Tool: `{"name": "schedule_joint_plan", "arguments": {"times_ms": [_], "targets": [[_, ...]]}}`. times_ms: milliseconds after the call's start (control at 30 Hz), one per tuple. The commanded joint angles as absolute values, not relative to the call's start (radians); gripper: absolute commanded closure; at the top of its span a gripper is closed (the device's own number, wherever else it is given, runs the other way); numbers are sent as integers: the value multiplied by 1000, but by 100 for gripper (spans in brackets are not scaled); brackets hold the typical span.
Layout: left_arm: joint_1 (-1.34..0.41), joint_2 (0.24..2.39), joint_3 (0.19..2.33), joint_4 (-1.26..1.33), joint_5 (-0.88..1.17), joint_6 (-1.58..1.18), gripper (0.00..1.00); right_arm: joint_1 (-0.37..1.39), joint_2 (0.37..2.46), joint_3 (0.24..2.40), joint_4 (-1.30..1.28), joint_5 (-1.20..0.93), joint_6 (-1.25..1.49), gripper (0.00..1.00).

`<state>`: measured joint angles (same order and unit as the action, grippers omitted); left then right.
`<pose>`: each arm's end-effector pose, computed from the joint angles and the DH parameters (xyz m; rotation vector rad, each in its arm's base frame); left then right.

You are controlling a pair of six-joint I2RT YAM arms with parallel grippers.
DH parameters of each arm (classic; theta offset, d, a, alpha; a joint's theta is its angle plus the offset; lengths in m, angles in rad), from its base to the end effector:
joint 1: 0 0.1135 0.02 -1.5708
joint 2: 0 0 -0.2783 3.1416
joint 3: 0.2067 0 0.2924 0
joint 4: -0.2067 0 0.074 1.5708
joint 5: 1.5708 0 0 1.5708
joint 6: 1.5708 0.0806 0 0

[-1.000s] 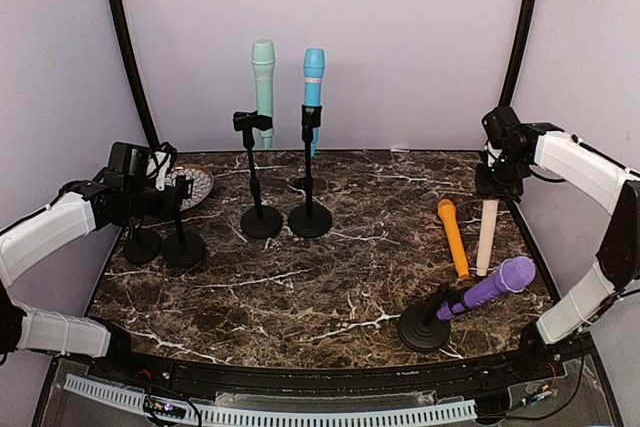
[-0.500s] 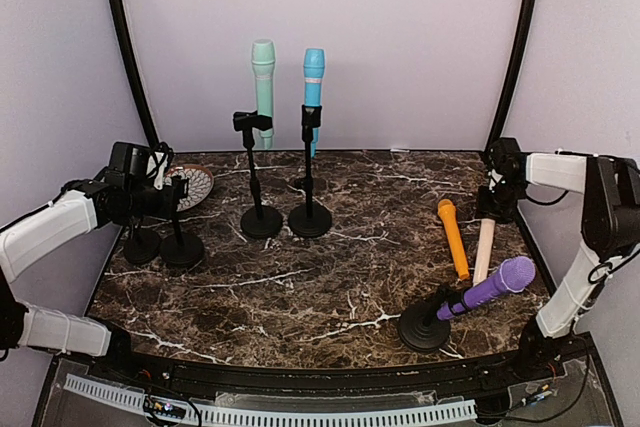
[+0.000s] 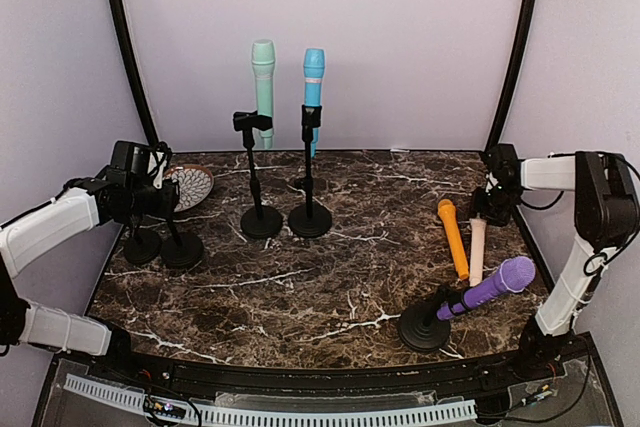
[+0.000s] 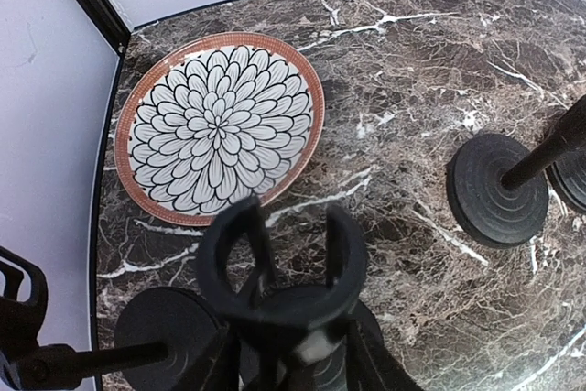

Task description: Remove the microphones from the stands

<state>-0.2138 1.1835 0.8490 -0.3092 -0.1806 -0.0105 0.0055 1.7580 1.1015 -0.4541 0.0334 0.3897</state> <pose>0.3231 -0.0553 0.2419 0.1243 2.1998 0.0749 0.4038 -0.0005 0.1213 0.5225 2.6315 0.0794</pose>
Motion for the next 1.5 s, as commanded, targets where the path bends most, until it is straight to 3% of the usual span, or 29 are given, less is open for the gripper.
{"name": "schedule_joint_plan", "arguments": {"times_ms": [0, 233, 500, 600, 867, 1000, 1233, 1333, 1467], "targets": [[-209, 1183, 879, -307, -183, -6, 54, -32, 1746, 1075, -384, 5, 413, 38], [-209, 1168, 877, -304, -184, -6, 42, -41, 1717, 1062, -379, -16, 416, 28], [-209, 1104, 854, -277, -218, 51, 13, -44, 1641, 1042, -389, -6, 418, 12], [-210, 1061, 839, -257, -226, 69, 11, -44, 1591, 1034, -396, -3, 421, 8], [-257, 944, 786, -186, -165, 141, 18, -43, 1379, 1028, -446, -52, 437, 6], [-407, 883, 763, -149, -179, 239, 20, -32, 1263, 1029, -456, -208, 454, 6], [-830, 871, 811, -177, -195, 275, 22, 68, 1078, 1044, -477, -383, 428, 5], [-1065, 979, 862, -155, -205, 303, 22, 76, 1020, 1008, -418, -537, 434, 3], [-1213, 1179, 956, -68, -48, 302, 20, 81, 969, 966, -359, -663, 435, 2]]}}
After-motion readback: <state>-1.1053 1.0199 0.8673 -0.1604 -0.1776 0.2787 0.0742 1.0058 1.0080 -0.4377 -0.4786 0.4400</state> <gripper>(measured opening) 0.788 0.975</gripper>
